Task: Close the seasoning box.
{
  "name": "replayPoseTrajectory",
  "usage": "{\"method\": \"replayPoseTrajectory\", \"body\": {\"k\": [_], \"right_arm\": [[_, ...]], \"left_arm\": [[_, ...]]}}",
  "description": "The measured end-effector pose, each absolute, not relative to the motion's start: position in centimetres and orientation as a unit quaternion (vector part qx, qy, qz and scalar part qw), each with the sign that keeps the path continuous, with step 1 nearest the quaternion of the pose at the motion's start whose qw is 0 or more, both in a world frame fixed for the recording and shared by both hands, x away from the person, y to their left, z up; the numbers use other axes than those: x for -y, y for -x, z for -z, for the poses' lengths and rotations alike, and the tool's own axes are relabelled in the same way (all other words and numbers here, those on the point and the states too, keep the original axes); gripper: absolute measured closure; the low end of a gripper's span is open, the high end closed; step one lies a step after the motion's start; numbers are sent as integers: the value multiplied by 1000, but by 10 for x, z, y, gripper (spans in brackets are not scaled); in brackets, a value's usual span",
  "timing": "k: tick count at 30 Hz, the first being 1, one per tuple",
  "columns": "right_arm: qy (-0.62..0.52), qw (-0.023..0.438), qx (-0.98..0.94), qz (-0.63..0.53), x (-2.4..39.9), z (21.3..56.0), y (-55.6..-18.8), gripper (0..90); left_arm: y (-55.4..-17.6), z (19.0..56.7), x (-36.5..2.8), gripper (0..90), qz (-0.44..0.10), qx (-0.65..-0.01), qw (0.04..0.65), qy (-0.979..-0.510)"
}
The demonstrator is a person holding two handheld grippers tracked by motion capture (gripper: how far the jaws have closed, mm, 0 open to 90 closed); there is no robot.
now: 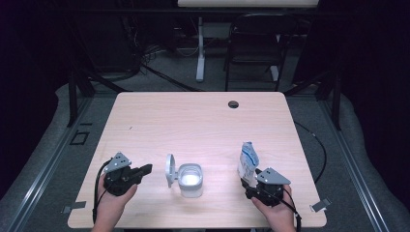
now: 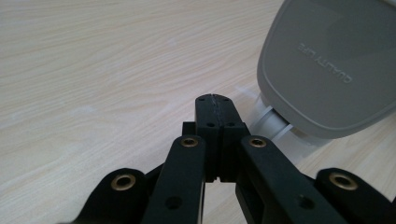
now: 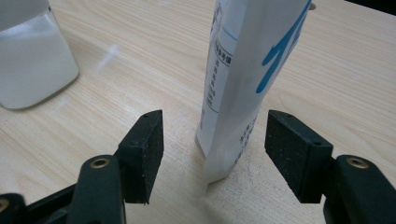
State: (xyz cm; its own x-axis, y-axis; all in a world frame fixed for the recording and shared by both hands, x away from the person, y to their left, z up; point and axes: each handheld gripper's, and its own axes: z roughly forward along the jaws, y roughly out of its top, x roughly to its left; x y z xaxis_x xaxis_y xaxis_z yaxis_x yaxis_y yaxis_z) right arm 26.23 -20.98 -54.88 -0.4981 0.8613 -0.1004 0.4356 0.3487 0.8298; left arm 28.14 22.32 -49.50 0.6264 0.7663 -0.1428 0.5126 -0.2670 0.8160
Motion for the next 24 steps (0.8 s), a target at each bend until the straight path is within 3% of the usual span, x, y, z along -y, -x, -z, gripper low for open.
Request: {"method": "replayPoseTrajectory", "body": {"k": [24], "right_arm": [[-426, 271, -771, -389, 210, 550, -263, 363]], "left_arm": [[-268, 481, -191, 900, -116, -359, 469, -798]]}}
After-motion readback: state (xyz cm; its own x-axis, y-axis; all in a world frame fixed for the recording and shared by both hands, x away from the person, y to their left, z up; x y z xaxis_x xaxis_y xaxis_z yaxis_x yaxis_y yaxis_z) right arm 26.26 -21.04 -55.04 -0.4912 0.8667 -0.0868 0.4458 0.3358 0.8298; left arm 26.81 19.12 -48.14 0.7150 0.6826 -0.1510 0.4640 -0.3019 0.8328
